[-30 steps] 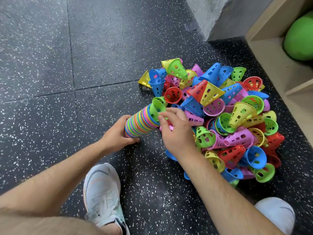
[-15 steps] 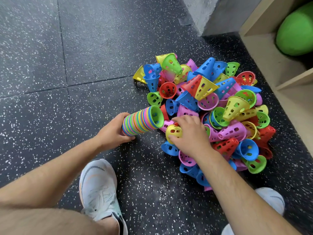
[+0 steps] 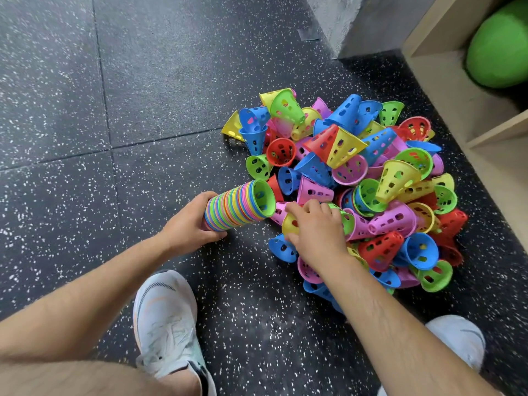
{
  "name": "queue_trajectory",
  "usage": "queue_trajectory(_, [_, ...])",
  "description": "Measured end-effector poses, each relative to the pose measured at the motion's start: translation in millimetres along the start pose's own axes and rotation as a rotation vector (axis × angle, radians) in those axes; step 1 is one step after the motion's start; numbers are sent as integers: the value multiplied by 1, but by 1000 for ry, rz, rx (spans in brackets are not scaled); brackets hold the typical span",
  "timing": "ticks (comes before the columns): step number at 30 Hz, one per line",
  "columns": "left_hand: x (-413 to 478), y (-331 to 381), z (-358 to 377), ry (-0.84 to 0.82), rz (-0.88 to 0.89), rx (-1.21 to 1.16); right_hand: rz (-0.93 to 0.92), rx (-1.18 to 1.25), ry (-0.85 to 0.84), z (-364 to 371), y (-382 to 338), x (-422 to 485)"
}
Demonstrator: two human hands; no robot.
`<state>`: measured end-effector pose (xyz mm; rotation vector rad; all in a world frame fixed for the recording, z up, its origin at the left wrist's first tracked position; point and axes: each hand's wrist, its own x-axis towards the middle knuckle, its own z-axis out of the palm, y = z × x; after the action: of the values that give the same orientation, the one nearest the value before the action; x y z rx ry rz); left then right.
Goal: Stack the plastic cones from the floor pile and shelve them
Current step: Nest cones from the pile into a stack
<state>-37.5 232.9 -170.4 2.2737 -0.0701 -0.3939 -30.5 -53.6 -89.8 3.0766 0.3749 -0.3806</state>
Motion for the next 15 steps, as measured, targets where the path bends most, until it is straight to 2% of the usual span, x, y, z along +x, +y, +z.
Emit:
queue_trajectory(5, [1,0,0,12,-25,-56,94,406,156,-7,7,4])
queue_trajectory(10, [1,-1,0,16,-30,-95,299,934,411,-29,-2,6])
queue_trajectory(12, [1,-1,-1,8,-29,-104,315,1032,497,-35,-6,9])
queue_trajectory(15, [0,0,-2,3,-26,-107,266,1092,516,-41,-15,13])
